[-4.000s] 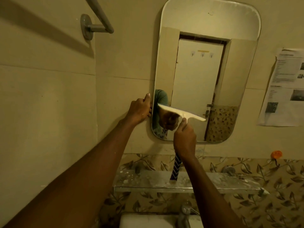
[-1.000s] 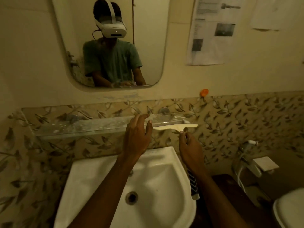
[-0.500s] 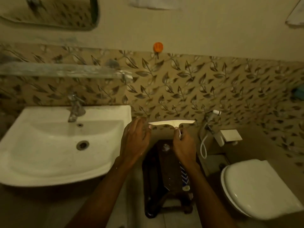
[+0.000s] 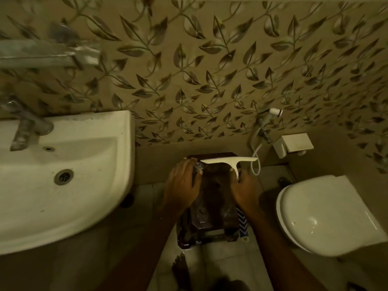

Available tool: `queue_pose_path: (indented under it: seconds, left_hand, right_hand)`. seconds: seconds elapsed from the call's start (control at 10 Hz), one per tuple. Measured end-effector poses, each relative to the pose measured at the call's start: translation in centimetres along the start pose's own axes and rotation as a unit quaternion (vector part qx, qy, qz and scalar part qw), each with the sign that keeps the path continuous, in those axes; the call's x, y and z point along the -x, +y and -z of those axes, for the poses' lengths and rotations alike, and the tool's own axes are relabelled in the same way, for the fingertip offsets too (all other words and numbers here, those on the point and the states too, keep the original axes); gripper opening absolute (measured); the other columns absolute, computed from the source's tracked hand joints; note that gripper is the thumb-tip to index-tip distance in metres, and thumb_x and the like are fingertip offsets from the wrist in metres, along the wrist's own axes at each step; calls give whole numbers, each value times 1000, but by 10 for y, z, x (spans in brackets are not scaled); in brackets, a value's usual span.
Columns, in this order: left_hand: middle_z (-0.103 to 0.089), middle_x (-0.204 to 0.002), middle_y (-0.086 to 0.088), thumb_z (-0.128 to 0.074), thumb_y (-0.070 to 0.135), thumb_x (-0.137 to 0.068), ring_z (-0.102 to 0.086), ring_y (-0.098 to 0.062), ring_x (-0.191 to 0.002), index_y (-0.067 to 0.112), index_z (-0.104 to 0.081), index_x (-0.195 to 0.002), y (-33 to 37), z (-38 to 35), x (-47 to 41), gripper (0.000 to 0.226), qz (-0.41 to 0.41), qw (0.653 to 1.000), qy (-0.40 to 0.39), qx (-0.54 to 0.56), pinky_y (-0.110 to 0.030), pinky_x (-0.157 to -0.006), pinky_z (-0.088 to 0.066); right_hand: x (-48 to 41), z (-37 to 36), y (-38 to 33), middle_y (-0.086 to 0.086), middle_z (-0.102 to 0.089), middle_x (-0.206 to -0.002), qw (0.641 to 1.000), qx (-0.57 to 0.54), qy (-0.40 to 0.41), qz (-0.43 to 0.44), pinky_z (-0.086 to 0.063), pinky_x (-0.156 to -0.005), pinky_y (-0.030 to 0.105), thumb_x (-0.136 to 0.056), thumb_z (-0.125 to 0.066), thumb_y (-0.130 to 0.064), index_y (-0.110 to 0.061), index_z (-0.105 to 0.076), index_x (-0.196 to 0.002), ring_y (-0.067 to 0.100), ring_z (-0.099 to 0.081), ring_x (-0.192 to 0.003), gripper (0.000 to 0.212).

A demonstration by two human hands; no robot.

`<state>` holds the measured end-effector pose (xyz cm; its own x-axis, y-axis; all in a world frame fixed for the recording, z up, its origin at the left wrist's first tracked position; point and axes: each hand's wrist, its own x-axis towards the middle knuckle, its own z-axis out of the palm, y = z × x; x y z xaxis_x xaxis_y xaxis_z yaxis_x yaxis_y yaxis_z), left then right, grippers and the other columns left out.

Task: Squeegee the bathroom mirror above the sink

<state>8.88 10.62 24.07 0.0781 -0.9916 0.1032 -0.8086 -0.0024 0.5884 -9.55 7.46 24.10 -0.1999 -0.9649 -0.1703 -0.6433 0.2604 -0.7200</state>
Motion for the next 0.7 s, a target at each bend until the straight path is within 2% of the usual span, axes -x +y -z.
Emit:
queue_pose_path:
  seconds: [0.1, 0.2, 0.3, 0.4, 0.5, 0.7]
  left_hand:
    - [-55, -140, -7, -48, 34, -97, -46, -24, -135, 12, -51, -136, 2, -34, -16, 45, 25, 1000, -10, 13, -36, -110, -35]
    - [-54, -141, -8, -40, 39, -97, -47, -26, -134, 12, -50, -138, -5, -75, -33, 50, 59, 998, -14, -2, -37, -109, -36]
    - [-57, -138, -8, -32, 42, -96, -50, -24, -131, 12, -52, -134, -20, -123, -50, 53, 74, 997, -19, -14, -41, -108, -41]
    - [-57, -138, -9, -29, 44, -95, -49, -25, -132, 10, -53, -134, -36, -168, -67, 56, 100, 994, -38, -15, -41, -109, -39]
    - [-55, -139, -10, -24, 45, -95, -49, -25, -132, 9, -51, -136, -52, -204, -76, 61, 117, 991, -60, -23, -45, -109, -41]
    - [-59, -133, -9, -43, 31, -99, -55, -24, -124, 8, -54, -131, -65, -237, -72, 40, 119, 990, -60, -38, -37, -105, -43]
  right_hand:
    - [-36, -12, 24, 11, -68, -102, 998, 27, -47, -15, -52, -83, 43, -99, -40, -43, -13, -54, -118, 32, -64, -96, 38]
    - [-70, -38, 53, 12, -67, -104, 996, 34, -76, -33, -52, -84, 46, -98, -39, -44, -14, -54, -117, 33, -64, -97, 38]
    - [-99, -68, 85, 15, -64, -118, 992, 60, -107, -40, -48, -90, 41, -100, -37, -44, -12, -48, -131, 36, -60, -109, 46]
    - [-127, -98, 113, 16, -63, -121, 989, 61, -127, -39, -46, -92, 40, -100, -37, -42, -11, -43, -138, 37, -59, -113, 49]
    - [-150, -129, 139, 15, -66, -109, 989, 54, -136, -31, -49, -85, 38, -101, -38, -38, -8, -45, -133, 34, -63, -103, 44]
    - [-169, -158, 165, 16, -68, -101, 985, 61, -162, -26, -50, -81, 37, -101, -39, -36, -6, -50, -124, 31, -65, -93, 39]
